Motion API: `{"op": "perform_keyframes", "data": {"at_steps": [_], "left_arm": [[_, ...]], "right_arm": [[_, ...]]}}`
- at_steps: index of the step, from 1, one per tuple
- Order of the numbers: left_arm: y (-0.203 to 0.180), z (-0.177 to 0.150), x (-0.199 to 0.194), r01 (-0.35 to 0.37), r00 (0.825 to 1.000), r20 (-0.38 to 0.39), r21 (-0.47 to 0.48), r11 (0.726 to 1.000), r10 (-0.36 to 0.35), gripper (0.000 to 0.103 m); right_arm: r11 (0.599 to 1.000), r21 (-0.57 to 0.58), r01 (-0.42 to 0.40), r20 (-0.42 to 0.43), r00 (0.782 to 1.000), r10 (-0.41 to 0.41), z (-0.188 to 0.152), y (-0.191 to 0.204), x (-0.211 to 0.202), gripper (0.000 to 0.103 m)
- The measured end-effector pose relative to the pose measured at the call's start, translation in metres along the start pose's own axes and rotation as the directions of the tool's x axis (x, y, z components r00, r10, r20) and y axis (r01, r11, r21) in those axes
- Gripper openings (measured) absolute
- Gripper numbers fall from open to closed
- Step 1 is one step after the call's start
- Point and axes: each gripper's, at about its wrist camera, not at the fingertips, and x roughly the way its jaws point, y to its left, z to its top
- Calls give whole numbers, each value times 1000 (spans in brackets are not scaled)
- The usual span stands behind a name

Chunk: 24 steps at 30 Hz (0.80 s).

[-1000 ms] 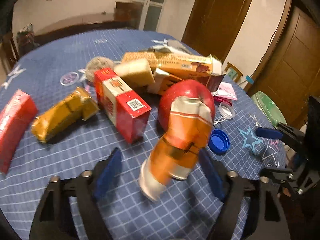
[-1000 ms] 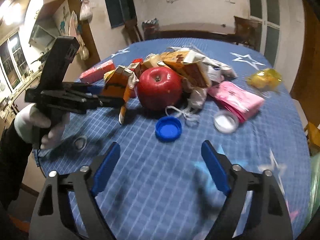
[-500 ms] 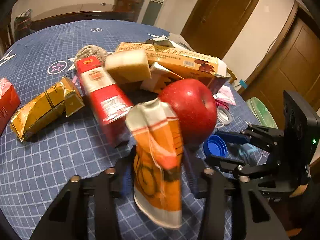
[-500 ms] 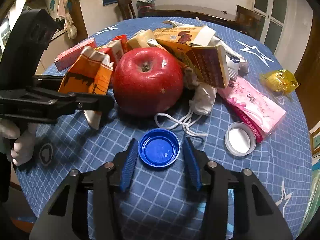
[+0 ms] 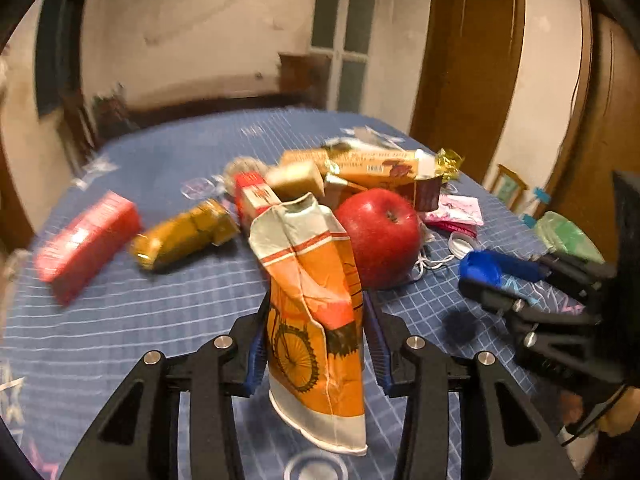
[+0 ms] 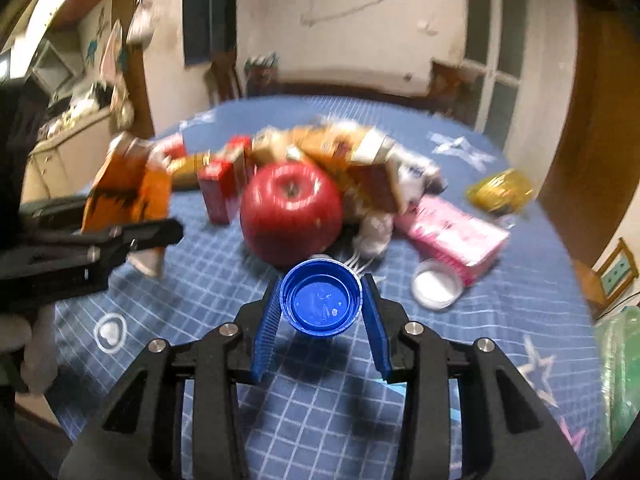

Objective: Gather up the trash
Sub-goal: 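Grasp the orange snack wrapper with left tool while right tool grasps the blue bottle cap, then carry the wrapper and bottle cap in both tools over the green trash bin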

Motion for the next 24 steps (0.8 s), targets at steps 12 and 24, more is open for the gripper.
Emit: {"op": "perform_keyframes", "data": {"at_steps": [12, 24], "left_arm": [[-46, -25, -119, -90, 976, 198, -23, 996, 93, 44], [-71, -37, -193, -91, 941, 322, -61, 994, 106, 44]], "right_arm": [[998, 45, 49, 273, 960, -59, 2, 7, -103, 38], [994, 66, 92, 375, 920, -110, -12, 15, -153, 38]]}}
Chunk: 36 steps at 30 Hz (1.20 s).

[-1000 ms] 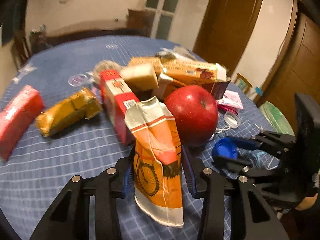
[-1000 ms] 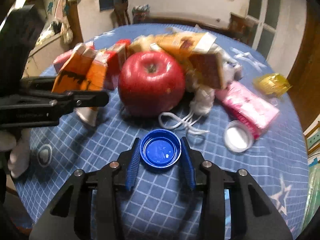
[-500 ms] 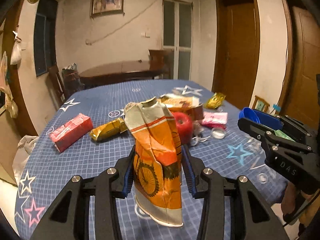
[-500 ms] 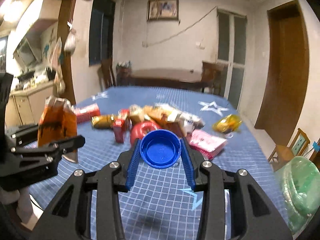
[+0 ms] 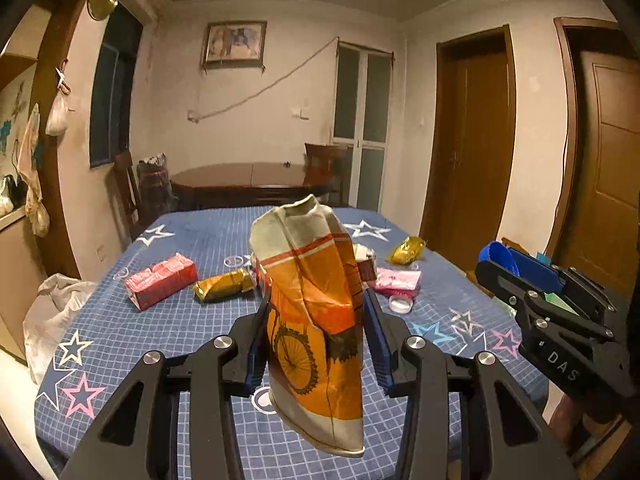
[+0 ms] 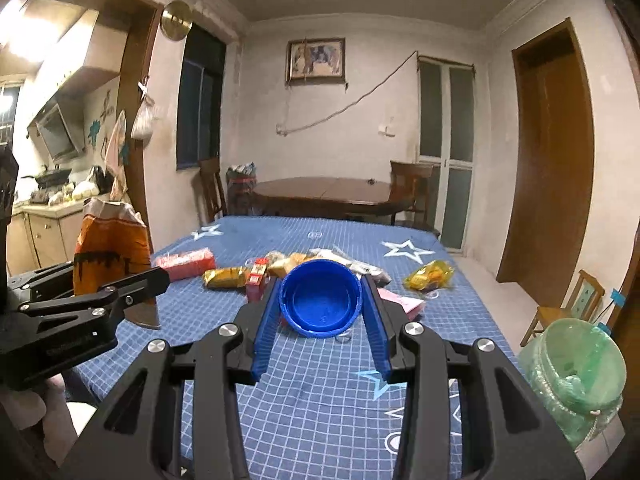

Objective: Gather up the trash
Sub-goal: 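Carry the wrapper and bottle cap in both tools over the green trash bin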

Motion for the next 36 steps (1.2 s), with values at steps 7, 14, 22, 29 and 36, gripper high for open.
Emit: {"op": "perform_keyframes", "data": {"at_steps": [7, 14, 22, 29, 36], "left_arm": [[-4, 6, -13, -14, 1000, 23, 4, 1000, 14, 44], [-3, 5, -3, -10, 1000, 8, 4, 1000, 10, 44], [-16, 7, 25, 18, 999, -31, 20, 1000, -18, 44], [-56, 20, 59, 82, 996, -50, 51, 995, -80, 44], [-124, 35, 98, 170, 984, -62, 103, 980, -165, 44]], "right_arm": [[1000, 10, 14, 30, 999, -15, -2, -1, -5, 38], [1000, 13, 16, 28, 999, -16, -5, -3, -4, 38], [1000, 16, 22, 3, 1000, -23, -5, -19, -3, 38], [996, 34, 80, -25, 997, -79, -6, -58, -3, 38], [983, 45, 181, -53, 983, -178, -6, -114, -10, 38]]}}
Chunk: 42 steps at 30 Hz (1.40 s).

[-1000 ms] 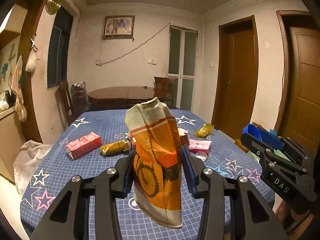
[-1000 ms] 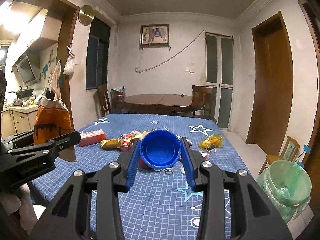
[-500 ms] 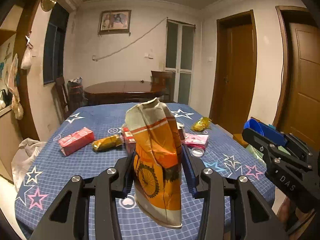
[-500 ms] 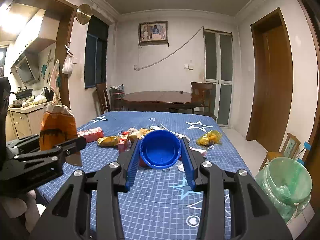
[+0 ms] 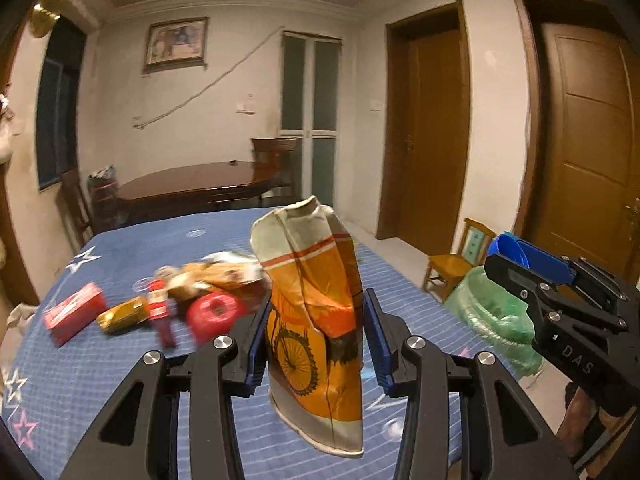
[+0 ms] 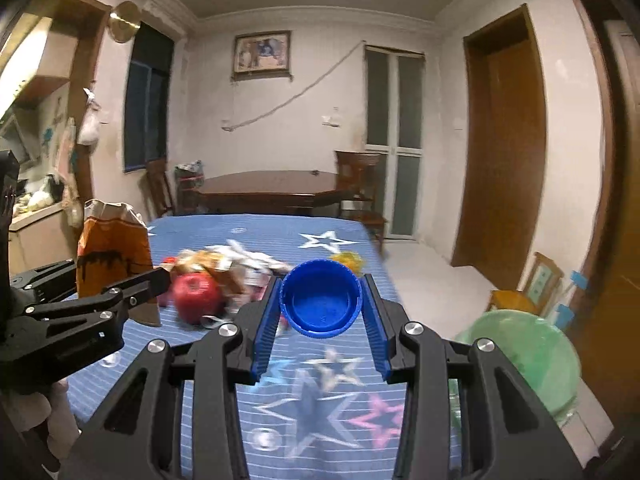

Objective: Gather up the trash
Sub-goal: 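Carry the wrapper and bottle cap in both tools over the green trash bin, then open both tools to drop the wrapper and cap into the bin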

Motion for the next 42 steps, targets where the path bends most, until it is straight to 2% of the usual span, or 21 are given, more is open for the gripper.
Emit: {"op": "perform_keyframes", "data": {"at_steps": [7, 14, 17, 21, 26, 27, 33, 38, 42], "left_arm": [[-67, 19, 54, 104, 994, -22, 55, 993, -102, 44], [-136, 36, 107, 223, 974, -73, 99, 970, -216, 44], [-170, 40, 135, 292, 953, -123, 115, 949, -279, 44], [-214, 37, 177, 357, 923, -203, 131, 925, -327, 44], [-254, 27, 227, 398, 890, -300, 141, 907, -344, 44], [-263, 24, 239, 412, 876, -334, 142, 900, -348, 44], [-299, 3, 293, 446, 820, -461, 143, 884, -339, 44], [-313, -4, 332, 448, 797, -511, 142, 882, -322, 44], [-322, -7, 349, 447, 788, -531, 145, 883, -311, 44]], "right_arm": [[993, 28, 117, -42, 992, -115, 3, -65, -1, 38], [974, 62, 219, -130, 969, -209, 0, -135, 4, 38], [966, 80, 244, -187, 956, -226, -5, -162, 12, 38], [957, 134, 257, -284, 935, -211, -19, -203, 26, 38], [951, 173, 258, -402, 899, -171, -39, -242, 49, 38], [950, 179, 256, -422, 892, -161, -43, -248, 54, 38], [943, 211, 257, -509, 852, -119, -61, -275, 75, 38], [940, 230, 254, -554, 828, -88, -70, -289, 88, 38], [939, 232, 252, -585, 808, -73, -75, -298, 97, 38]]}}
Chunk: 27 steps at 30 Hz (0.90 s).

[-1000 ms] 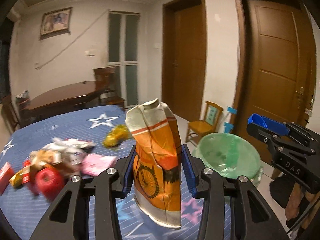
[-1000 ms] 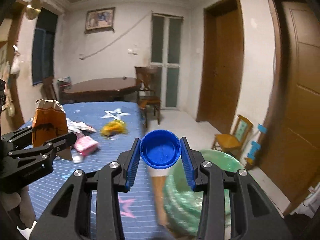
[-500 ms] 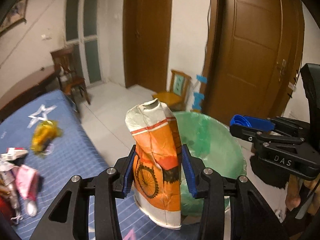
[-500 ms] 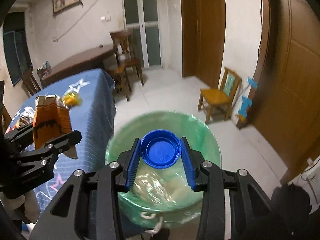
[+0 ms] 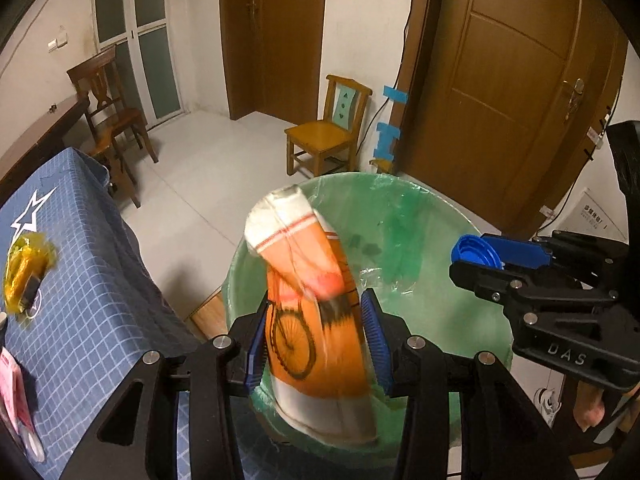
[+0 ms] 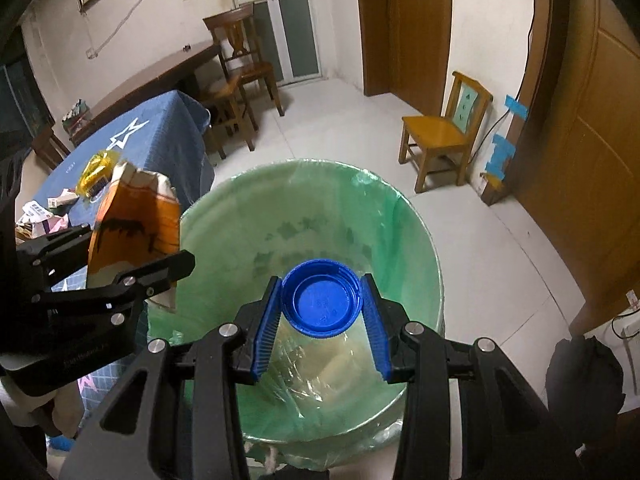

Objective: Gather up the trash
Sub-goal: 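Open both tools to drop the wrapper and cap into the bin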

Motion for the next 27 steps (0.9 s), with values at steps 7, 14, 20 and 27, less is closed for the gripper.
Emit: {"op": "perform_keyframes", "data": {"at_steps": [7, 14, 20, 27], "left_arm": [[1, 9, 17, 4, 1000, -20, 1, 1000, -4, 44], [-1, 9, 10, -17, 1000, -5, -14, 1000, 17, 59], [8, 8, -8, -38, 999, 35, -36, 999, 39, 74], [34, -29, -61, -40, 995, 86, -71, 997, 46, 76]], "right_arm": [[1000, 1, -9, -4, 1000, 9, 3, -7, 3, 38], [1000, 9, 2, 34, 999, -2, 6, -12, 1, 61], [1000, 23, -3, 81, 997, 1, 5, -13, -10, 62], [999, 0, -39, 220, 975, 38, -24, 11, -53, 62]]}}
